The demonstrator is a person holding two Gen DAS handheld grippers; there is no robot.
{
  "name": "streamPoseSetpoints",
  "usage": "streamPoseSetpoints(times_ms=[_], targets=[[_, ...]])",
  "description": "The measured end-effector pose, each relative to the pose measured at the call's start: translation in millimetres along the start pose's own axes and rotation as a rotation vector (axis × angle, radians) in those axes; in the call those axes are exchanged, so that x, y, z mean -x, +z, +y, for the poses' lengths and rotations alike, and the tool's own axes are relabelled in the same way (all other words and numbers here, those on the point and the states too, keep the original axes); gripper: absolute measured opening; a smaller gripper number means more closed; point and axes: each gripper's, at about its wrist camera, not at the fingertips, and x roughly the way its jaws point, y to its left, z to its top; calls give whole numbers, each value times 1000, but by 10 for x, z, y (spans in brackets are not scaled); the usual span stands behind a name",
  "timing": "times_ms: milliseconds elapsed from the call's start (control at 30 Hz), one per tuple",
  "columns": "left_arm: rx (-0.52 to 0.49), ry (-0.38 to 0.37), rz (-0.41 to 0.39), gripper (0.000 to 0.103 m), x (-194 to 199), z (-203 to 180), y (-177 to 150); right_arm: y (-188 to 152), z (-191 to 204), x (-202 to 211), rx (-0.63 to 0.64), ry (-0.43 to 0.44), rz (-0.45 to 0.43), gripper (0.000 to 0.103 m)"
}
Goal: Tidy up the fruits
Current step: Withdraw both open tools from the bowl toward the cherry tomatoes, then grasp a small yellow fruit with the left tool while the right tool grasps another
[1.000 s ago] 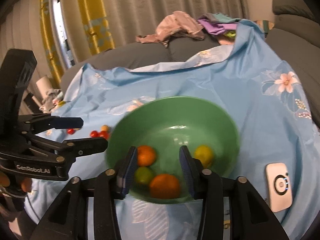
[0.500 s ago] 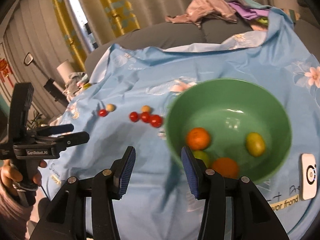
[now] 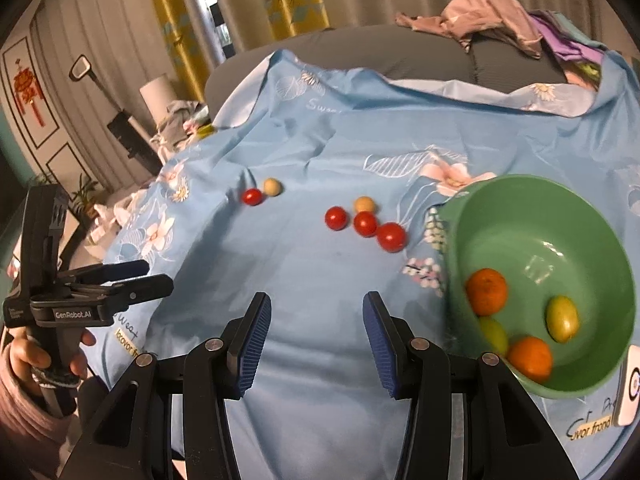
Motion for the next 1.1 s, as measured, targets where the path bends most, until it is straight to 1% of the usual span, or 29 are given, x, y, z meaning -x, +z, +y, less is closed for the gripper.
streamPoseSetpoints(times_ms=[167,267,400,433,567,633,733,800,867,967,1000,1033,1100], targets=[[-7,-19,3,92,-38,86,40,122,25,-201,-3,-9,32,48],[-30,-34,-8,91,-51,108,147,275,17,-328,0,6,30,48],[-26,-60,-33,89,-75,151,305,517,-58,-566,-27,26,40,48],[-27,-62,-36,89,-91,160,339,580,-82,-637,-31,20,43,48],[-44,-67,-32,87,-200,156,461,791,-129,-915,-26,-30,63,48],[-51,-62,-30,86,-251,168,521,897,-142,-1062,-9,-80,68,48],[-43,-55,-29,85,-333,223,631,1004,-200,-1290,0,-135,105,43],[-45,-51,-41,84,-392,248,723,1039,-238,-1420,-9,-161,132,42],[-55,-42,-39,82,-463,250,815,1053,-287,-1546,-20,-189,155,38],[-79,-32,-28,81,-578,214,958,1025,-365,-1659,-41,-204,183,37],[-85,-40,-20,79,-618,199,998,1013,-382,-1680,-46,-205,189,36],[-92,-44,-12,78,-667,185,1043,996,-404,-1698,-52,-197,192,29],[-126,-14,2,75,-781,132,1130,970,-443,-1701,-71,-169,184,29]])
